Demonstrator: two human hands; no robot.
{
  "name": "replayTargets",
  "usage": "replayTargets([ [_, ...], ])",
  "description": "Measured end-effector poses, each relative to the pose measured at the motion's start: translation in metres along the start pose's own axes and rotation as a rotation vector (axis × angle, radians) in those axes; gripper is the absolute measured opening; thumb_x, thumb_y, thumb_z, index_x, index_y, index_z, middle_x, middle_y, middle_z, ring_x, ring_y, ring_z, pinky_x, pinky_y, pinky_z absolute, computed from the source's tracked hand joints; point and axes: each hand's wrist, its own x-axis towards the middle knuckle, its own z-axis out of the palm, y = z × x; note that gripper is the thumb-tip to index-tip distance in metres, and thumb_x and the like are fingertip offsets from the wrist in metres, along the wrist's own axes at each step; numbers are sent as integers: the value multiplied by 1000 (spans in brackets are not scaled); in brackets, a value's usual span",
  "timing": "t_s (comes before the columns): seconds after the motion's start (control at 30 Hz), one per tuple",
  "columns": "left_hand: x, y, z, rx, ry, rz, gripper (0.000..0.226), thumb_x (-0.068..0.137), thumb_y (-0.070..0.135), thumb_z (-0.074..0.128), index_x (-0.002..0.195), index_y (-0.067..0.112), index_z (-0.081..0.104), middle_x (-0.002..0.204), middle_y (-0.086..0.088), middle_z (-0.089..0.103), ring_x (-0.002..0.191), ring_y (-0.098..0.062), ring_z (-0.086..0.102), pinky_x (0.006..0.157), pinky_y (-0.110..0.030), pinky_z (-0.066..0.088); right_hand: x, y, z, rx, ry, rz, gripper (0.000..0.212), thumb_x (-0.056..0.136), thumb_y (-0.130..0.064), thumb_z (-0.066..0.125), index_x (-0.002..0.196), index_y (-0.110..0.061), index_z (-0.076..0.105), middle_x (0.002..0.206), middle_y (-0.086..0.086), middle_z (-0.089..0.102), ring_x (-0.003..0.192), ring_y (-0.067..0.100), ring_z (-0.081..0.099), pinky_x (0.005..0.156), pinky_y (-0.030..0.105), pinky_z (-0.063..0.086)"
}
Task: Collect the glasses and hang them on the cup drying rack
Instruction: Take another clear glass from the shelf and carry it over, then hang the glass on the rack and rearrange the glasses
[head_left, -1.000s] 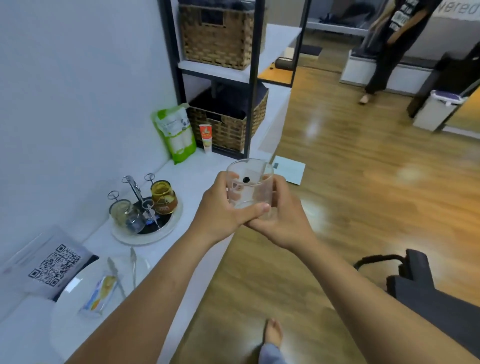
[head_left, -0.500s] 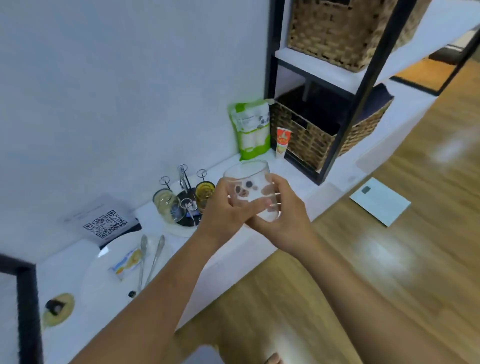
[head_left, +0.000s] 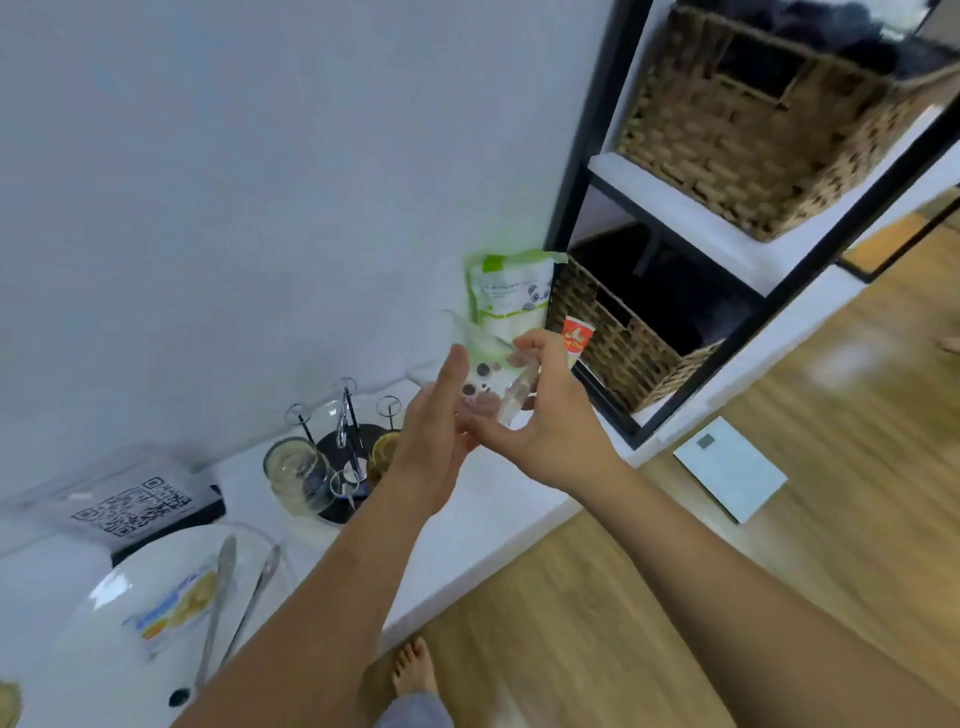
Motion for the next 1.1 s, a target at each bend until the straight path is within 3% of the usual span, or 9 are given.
replayTargets([
  [0.13, 33, 19, -14, -187, -30, -63, 103, 71, 75, 65, 133, -6, 53, 144, -31, 44, 131, -40, 50, 109, -49, 42, 49, -10, 8, -57, -33, -15, 75, 67, -46, 84, 124, -32, 36, 114, -10, 55, 100, 9, 59, 82, 26, 52],
  [0.2, 40, 26, -27, -292, -11, -112, 104, 73, 75, 62, 135, -7, 50, 142, -29, 49, 126, -36, 57, 104, -44, 48, 70, -12, 17, -121, -78, -47, 74, 67, -42, 84, 126, -33, 41, 115, -7, 55, 96, 9, 56, 78, 22, 48],
  [0.3, 45, 36, -45, -333, 77, -195, 102, 74, 76, 55, 129, -10, 54, 125, -27, 64, 112, -33, 67, 94, -40, 56, 101, -15, 35, -208, -146, -144, 75, 66, -42, 78, 134, -35, 46, 121, -6, 55, 107, 13, 52, 89, 31, 48],
  [0.47, 57, 60, -90, 134, 471, -193, 76, 82, 70, 55, 108, 0, 61, 95, -17, 70, 82, -31, 75, 76, -44, 62, 150, -15, 74, -348, -335, -270, 80, 71, -43, 75, 143, -42, 40, 129, -2, 52, 113, 19, 46, 85, 23, 33],
  [0.6, 60, 77, -121, 511, 701, 41, 35, 91, 49, 58, 94, 14, 58, 97, -9, 68, 88, -27, 70, 76, -46, 61, 181, -11, 106, -337, -444, -363, 88, 68, -43, 78, 144, -30, 36, 123, -1, 58, 107, 20, 46, 81, 28, 36],
  [0.73, 66, 80, -139, 584, 781, 149, 31, 91, 47, 54, 89, 17, 62, 95, -5, 69, 89, -22, 68, 79, -45, 57, 212, -5, 137, -341, -572, -422, 86, 68, -42, 79, 141, -26, 38, 129, 0, 57, 116, 23, 46, 86, 34, 43],
  [0.83, 65, 64, -149, 784, 845, 97, 23, 91, 41, 58, 86, 20, 64, 86, 7, 65, 83, -13, 63, 67, -21, 44, 229, 7, 155, -373, -691, -441, 85, 66, -43, 80, 139, -29, 39, 126, -1, 58, 115, 23, 46, 87, 38, 47],
  [1.0, 62, 14, -148, 1040, 771, -155, 26, 83, 48, 64, 81, 23, 64, 82, 6, 67, 77, -15, 63, 71, -31, 51, 244, 29, 174, -457, -802, -477, 87, 63, -44, 82, 139, -32, 39, 123, -3, 59, 115, 24, 47, 87, 38, 48],
  [1.1, 66, -4, -146, 1161, 730, -171, 24, 86, 45, 64, 80, 22, 68, 75, 4, 68, 72, -16, 62, 66, -30, 48, 245, 38, 185, -490, -843, -505, 89, 62, -46, 83, 138, -33, 38, 123, -3, 60, 112, 23, 48, 85, 39, 50],
])
